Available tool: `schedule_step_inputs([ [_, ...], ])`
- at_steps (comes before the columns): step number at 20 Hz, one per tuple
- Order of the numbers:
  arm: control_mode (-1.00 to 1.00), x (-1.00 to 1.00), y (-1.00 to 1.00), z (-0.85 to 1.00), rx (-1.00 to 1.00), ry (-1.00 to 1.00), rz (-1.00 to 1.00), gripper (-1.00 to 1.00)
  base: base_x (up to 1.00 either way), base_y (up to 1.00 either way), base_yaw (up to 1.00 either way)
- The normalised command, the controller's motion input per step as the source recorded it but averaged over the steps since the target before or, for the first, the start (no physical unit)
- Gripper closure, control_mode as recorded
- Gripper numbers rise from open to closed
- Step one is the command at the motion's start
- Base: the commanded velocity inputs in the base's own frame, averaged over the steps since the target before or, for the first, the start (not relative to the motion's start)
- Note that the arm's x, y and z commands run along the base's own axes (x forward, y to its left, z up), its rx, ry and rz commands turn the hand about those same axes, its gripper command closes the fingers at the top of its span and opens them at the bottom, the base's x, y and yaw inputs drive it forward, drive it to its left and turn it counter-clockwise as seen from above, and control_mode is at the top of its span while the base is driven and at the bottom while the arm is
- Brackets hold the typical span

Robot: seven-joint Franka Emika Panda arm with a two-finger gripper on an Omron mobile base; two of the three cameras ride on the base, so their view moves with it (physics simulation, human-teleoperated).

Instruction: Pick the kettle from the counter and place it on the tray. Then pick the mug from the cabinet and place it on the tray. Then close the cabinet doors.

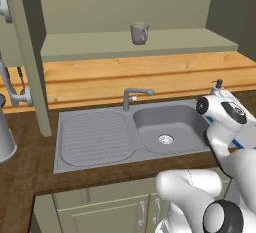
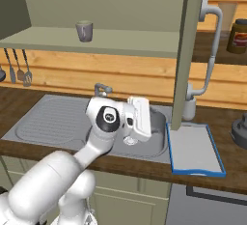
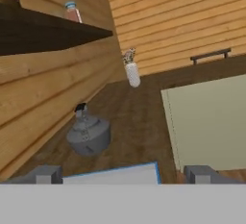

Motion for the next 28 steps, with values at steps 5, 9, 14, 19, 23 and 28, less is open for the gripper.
schedule_step_inputs([
  [5, -1.00, 0.38, -0.44, -0.07, 0.00, 0.01, -0.14, -1.00, 0.00, 0.00, 0.00],
  [9, -1.00, 0.29, -0.52, -0.01, 0.00, 0.09, -0.10, -1.00, 0.00, 0.00, 0.00],
  [14, -1.00, 0.20, -0.54, -0.07, 0.00, 0.11, -0.01, -1.00, 0.00, 0.00, 0.00],
  [19, -1.00, 0.09, -0.58, 0.00, 0.00, 0.00, 0.00, -1.00, 0.00, 0.00, 0.00],
  [23, -1.00, -0.02, -0.57, -0.04, 0.00, 0.00, 0.06, -1.00, 0.00, 0.00, 0.00],
  [28, -1.00, 0.13, -0.37, -0.15, 0.00, 0.00, 0.02, -1.00, 0.00, 0.00, 0.00],
])
